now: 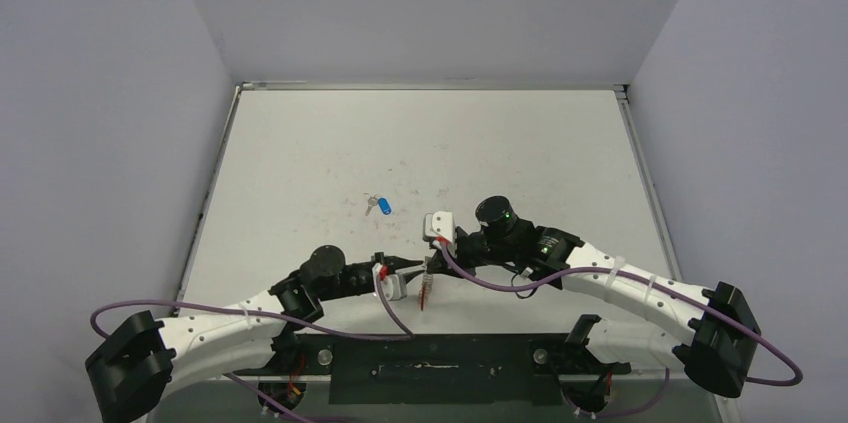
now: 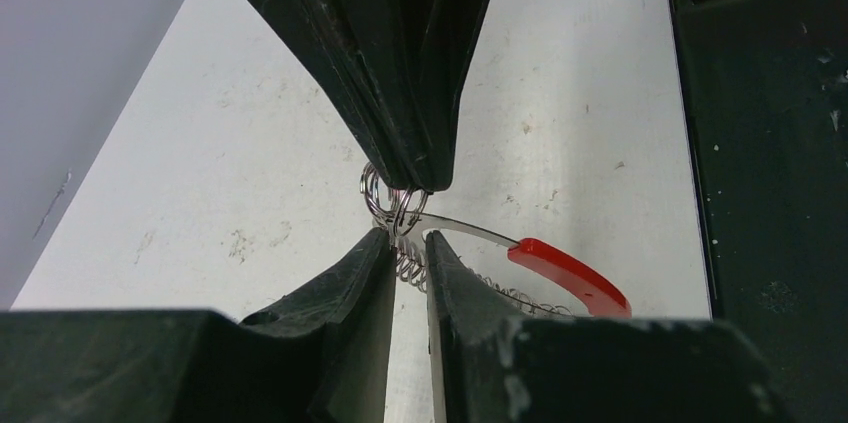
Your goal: Put the keys on the keyring
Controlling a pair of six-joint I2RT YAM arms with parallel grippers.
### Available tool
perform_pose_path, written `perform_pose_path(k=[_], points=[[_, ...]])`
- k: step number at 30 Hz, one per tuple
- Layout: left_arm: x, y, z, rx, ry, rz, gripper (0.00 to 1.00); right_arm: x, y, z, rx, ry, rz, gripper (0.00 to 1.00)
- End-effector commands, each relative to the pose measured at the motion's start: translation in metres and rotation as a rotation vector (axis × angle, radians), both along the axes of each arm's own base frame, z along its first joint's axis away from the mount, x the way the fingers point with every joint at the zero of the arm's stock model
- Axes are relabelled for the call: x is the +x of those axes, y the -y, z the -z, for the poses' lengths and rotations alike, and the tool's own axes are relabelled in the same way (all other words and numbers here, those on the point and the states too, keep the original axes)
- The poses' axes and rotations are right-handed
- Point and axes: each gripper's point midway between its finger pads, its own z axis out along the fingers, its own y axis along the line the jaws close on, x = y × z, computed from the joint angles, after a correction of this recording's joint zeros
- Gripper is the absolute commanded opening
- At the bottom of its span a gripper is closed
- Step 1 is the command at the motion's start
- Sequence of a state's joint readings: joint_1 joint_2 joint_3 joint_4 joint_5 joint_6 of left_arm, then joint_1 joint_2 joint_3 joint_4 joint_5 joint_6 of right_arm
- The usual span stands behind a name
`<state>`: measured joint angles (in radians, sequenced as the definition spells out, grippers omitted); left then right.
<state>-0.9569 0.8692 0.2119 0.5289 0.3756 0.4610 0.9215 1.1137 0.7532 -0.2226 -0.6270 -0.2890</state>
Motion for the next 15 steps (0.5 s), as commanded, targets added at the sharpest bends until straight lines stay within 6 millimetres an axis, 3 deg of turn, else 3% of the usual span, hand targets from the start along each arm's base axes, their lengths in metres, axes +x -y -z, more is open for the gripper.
perform_pose_path(k=[1,11,15], points=[[0.0002,0.014,-0.0422,-0.095,0.097,0.044,0.17,0.0017,-0.0068,-0.0257,0.084,0.058,-0.03,0.0],[-0.0048,0.0174,-0.0494,-0.11,0.106,0.068,0.17,0.0036,-0.0066,-0.0252,0.081,0.062,-0.021,0.0],[-0.004,0.0177,-0.0479,-0.095,0.102,0.066,0.01,0.0046,-0.0063,-0.0252,0.08,0.064,-0.015,0.0]])
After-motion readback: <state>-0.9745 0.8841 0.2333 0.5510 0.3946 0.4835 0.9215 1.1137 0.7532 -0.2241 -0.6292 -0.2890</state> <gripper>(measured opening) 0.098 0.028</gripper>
